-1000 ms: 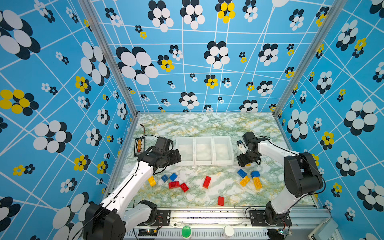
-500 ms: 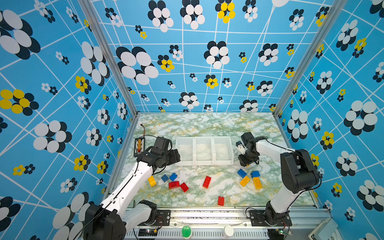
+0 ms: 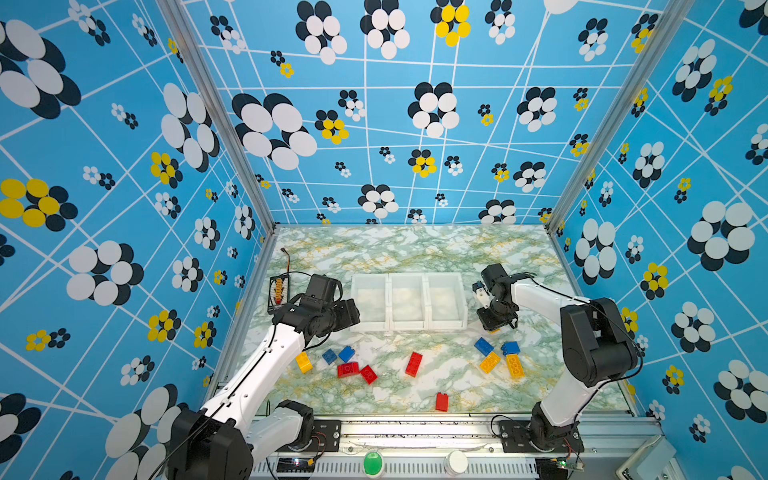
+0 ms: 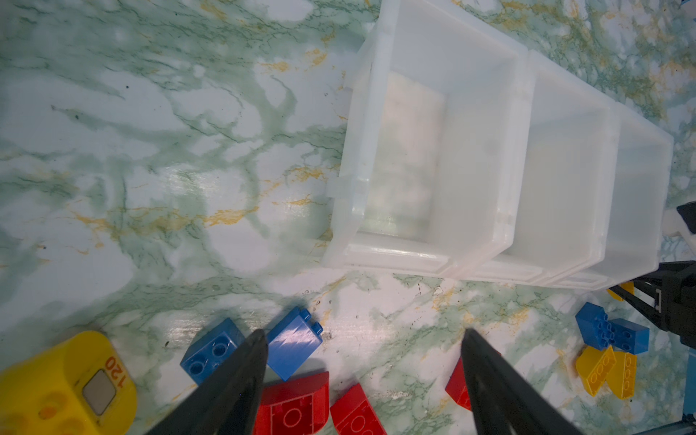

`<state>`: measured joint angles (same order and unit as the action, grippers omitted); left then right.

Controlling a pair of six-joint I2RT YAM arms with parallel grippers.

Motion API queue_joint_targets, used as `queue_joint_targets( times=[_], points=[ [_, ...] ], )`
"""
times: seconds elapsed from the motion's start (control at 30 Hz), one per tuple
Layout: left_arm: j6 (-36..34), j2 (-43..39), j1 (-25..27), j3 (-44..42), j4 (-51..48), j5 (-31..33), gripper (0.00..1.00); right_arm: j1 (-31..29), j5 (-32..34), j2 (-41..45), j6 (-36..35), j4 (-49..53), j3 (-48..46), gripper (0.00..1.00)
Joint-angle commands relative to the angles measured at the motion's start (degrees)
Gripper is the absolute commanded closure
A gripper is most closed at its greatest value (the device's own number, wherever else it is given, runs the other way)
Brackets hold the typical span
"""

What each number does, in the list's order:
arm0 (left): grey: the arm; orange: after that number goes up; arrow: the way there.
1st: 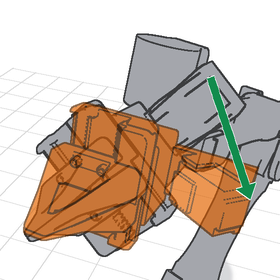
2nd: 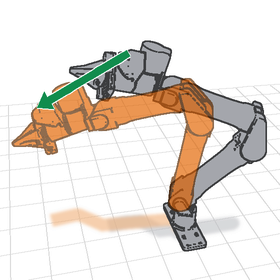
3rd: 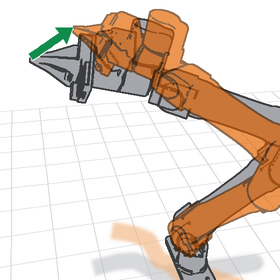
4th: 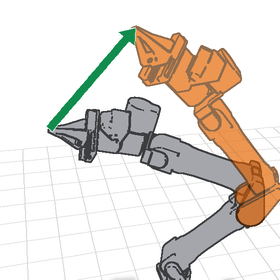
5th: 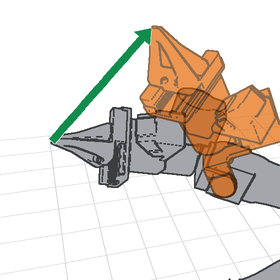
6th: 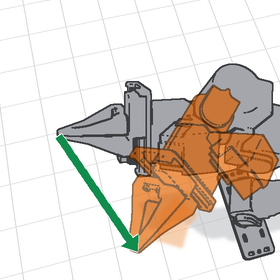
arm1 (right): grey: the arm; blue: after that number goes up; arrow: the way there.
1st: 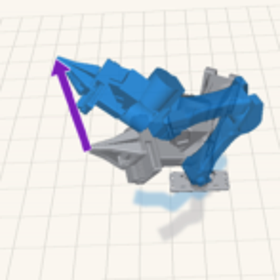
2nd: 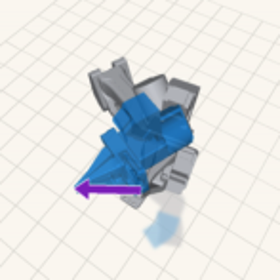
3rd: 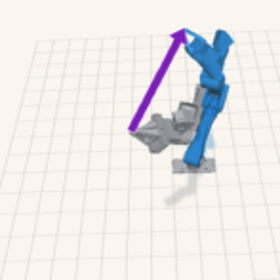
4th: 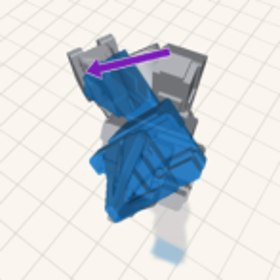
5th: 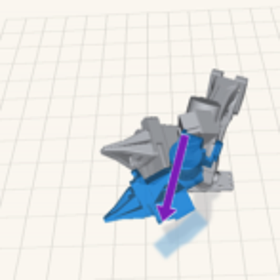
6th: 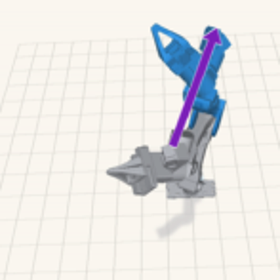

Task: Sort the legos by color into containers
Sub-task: 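Lift the yellow brick with the right gripper and carry it over the bins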

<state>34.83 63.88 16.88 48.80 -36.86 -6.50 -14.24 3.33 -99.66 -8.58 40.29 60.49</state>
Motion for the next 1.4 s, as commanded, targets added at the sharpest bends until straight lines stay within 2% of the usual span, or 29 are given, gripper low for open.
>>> queue_joint_targets(
  times=[0.0, 0.3, 0.5, 0.7, 0.8, 1.17, 1.37],
  points=[
    [-1.8, -1.3, -1.0, -1.0, 0.6, -1.3, 0.17, -0.5, 0.2, 3.4, 2.8, 2.8, 1.5, 0.82],
    [-2.7, -2.3, -2.2, -2.2, 2.6, -2.1, 0.14, -0.6, -2.9, 15.6, 13.9, 6.6, 5.4, 0.85],
    [-3.2, -3.5, -2.9, -2.8, 3.8, -2.7, 0.12, -5.2, -2.7, 20.0, 21.7, 7.8, 10.6, 0.86],
    [-3.6, -3.8, -3.3, -4.0, 5.1, -2.8, 0.10, -13.0, -1.2, 14.4, 24.9, 7.4, 16.0, 0.86],
    [-3.4, -3.9, -3.4, -4.2, 5.0, -2.1, 0.09, -15.0, -1.5, 10.1, 26.0, 6.3, 17.8, 0.86],
    [-3.9, -6.0, -3.8, -6.5, 3.0, -2.8, 0.08, -16.9, -1.6, -1.5, 29.5, -0.4, 20.0, 0.85],
    [-3.1, -7.4, -3.9, -7.3, 1.0, -1.8, 0.07, -17.2, -1.8, -6.1, 29.3, -0.4, 22.4, 0.82]
  ],
)
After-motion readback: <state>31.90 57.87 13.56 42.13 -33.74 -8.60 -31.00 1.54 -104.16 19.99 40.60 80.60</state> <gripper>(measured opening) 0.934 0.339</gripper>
